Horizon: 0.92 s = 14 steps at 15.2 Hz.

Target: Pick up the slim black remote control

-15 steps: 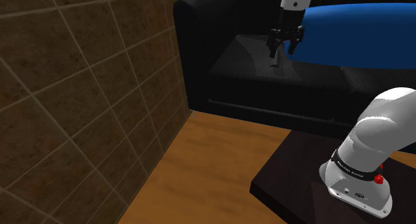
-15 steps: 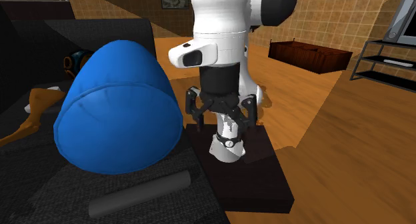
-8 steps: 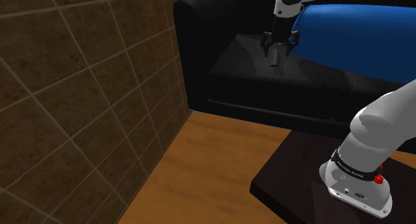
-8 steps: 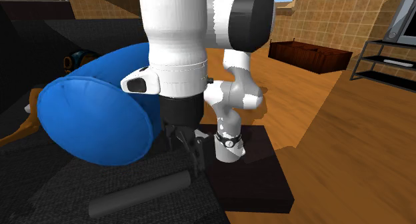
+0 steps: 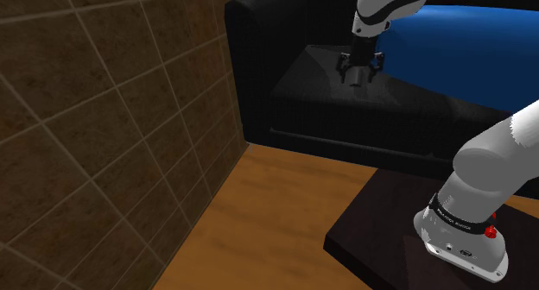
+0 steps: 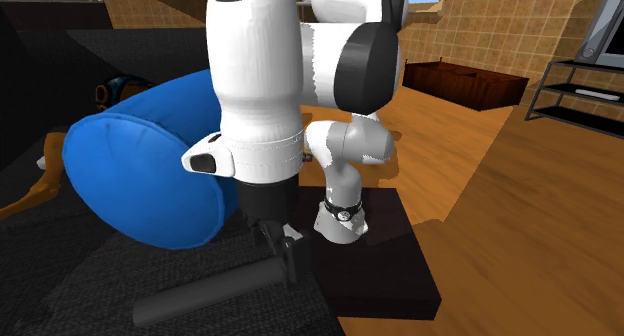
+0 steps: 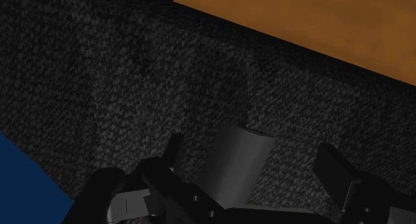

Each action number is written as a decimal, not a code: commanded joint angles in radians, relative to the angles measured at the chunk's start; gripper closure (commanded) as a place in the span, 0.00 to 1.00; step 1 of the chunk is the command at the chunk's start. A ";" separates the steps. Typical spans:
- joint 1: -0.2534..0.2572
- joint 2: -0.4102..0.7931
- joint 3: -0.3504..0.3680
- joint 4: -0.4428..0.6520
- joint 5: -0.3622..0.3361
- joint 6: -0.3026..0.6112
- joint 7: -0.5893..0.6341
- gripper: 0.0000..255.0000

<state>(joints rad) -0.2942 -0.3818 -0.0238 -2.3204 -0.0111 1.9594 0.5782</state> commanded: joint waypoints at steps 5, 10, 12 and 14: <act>-0.001 0.004 0.000 -0.014 0.001 0.013 0.003 1.00; -0.001 0.011 -0.001 -0.011 0.000 0.018 0.001 1.00; -0.003 0.000 -0.003 -0.001 0.000 -0.004 -0.002 1.00; -0.003 -0.004 -0.002 0.022 0.000 -0.032 -0.001 1.00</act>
<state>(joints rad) -0.2969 -0.3832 -0.0255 -2.3061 -0.0109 1.9406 0.5768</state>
